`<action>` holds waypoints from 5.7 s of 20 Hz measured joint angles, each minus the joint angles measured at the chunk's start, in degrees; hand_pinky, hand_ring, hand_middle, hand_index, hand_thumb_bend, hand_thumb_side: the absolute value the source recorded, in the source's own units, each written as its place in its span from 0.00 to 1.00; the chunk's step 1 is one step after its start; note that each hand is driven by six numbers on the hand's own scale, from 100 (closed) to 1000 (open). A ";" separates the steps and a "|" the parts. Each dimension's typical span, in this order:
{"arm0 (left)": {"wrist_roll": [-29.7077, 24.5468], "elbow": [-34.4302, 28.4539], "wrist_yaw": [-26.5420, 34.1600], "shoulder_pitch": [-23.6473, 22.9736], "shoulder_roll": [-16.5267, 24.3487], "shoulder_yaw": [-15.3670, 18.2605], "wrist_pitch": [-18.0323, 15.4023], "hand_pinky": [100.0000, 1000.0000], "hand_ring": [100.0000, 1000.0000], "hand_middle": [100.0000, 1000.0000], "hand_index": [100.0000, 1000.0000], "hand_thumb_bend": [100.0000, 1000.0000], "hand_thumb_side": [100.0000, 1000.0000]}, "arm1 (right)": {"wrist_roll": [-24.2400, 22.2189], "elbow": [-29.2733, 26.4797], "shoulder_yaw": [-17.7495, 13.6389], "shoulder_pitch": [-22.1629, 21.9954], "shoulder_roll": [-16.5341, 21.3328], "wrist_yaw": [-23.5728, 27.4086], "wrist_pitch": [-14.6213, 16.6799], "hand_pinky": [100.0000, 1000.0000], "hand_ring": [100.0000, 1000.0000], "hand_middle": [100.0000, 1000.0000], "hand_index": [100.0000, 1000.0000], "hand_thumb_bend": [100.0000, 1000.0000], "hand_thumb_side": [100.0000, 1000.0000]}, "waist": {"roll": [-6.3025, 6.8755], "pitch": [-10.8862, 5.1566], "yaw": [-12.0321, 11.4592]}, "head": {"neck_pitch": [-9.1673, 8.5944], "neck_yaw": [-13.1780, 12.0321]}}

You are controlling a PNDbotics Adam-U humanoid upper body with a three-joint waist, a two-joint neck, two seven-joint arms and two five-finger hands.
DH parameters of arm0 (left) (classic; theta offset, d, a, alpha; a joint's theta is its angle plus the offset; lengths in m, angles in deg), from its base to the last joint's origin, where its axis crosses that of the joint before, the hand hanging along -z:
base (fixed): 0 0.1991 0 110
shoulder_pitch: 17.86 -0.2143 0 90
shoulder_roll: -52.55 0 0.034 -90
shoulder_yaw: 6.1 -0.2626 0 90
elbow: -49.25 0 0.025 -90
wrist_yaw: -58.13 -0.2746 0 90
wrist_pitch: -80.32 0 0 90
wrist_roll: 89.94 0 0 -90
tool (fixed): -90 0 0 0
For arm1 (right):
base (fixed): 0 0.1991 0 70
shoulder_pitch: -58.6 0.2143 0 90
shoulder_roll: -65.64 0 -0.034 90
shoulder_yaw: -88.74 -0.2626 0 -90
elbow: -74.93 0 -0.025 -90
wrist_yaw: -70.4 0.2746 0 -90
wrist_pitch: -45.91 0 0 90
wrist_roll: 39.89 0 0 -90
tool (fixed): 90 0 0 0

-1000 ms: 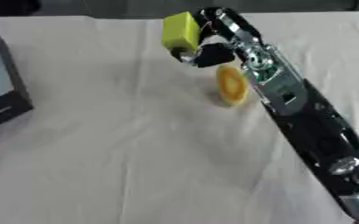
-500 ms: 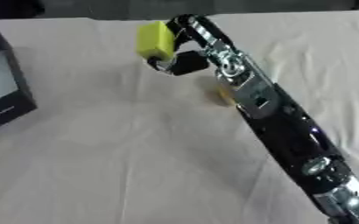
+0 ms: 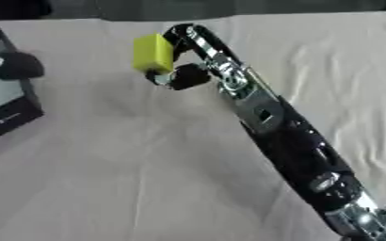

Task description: Pick up the objects with one hand, pass them to the other hand, and then place them into the box on the other side of the table.

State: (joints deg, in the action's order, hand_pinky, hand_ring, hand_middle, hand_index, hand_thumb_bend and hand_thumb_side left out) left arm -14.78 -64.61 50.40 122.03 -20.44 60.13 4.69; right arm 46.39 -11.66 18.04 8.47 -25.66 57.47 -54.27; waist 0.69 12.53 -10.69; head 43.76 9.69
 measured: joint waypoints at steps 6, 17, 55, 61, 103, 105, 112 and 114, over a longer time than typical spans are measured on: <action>-2.41 0.00 -1.54 1.22 -1.64 -1.60 1.41 0.78 0.68 0.61 0.72 0.75 0.36 | 0.45 0.96 0.72 0.30 -1.38 -0.91 0.70 0.78 0.51 0.45 0.49 0.40 0.03 | 0.00 -0.07 -0.32 | 0.00 -0.45; -6.06 2.56 -5.76 3.16 -4.97 -3.89 2.46 0.78 0.69 0.62 0.73 0.73 0.36 | 1.09 1.53 1.69 0.47 -2.96 -2.23 1.81 0.78 0.53 0.45 0.49 0.40 0.02 | 0.00 -0.29 -0.39 | 0.00 -1.15; -12.68 15.90 -27.64 4.66 -12.47 -7.17 -2.75 0.77 0.71 0.64 0.71 0.69 0.17 | 0.78 0.90 5.18 0.90 -5.34 -4.04 3.47 0.78 0.54 0.47 0.49 0.41 0.00 | 0.30 -0.29 -0.25 | 0.01 -3.84; -13.74 16.69 -27.65 4.65 -12.93 -7.88 -2.91 0.77 0.70 0.62 0.69 0.69 0.14 | 1.06 0.76 5.19 0.90 -5.39 -4.51 3.80 0.78 0.54 0.47 0.49 0.41 0.00 | 0.30 -0.29 -0.24 | 0.01 -3.51; -11.35 23.56 -35.93 4.53 -15.47 -9.33 -1.13 0.71 0.62 0.55 0.62 0.61 0.14 | 3.28 -0.47 5.90 0.07 -4.80 -5.58 5.50 0.77 0.54 0.48 0.49 0.40 0.00 | 0.30 -0.29 -0.33 | 0.01 -3.95; -10.38 23.73 -36.08 4.46 -15.49 -9.32 -0.97 0.72 0.63 0.55 0.63 0.63 0.13 | 3.27 -0.47 5.90 -0.02 -4.80 -5.69 5.52 0.77 0.54 0.48 0.49 0.40 0.00 | 0.30 -0.29 -0.35 | 0.01 -3.95; -8.03 23.91 -36.09 3.91 -15.93 -9.43 -0.54 0.70 0.57 0.49 0.57 0.53 0.12 | 3.41 -0.44 5.83 -0.10 -4.62 -5.70 5.47 0.77 0.54 0.48 0.49 0.40 0.00 | 0.30 -0.29 -0.46 | 0.01 -3.94; -7.75 24.01 -35.77 3.89 -15.94 -9.62 -0.35 0.70 0.56 0.48 0.54 0.49 0.10 | 3.46 -0.39 5.83 -0.10 -4.57 -5.70 5.42 0.77 0.54 0.48 0.49 0.40 0.00 | 0.30 -0.29 -0.51 | 0.01 -3.94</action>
State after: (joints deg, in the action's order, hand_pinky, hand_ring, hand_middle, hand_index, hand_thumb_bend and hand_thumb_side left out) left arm -22.53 -40.60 14.64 125.92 -36.38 50.51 4.34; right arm 49.85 -12.05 23.87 8.37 -30.23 51.77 -48.85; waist 0.99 12.24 -11.20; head 43.77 5.76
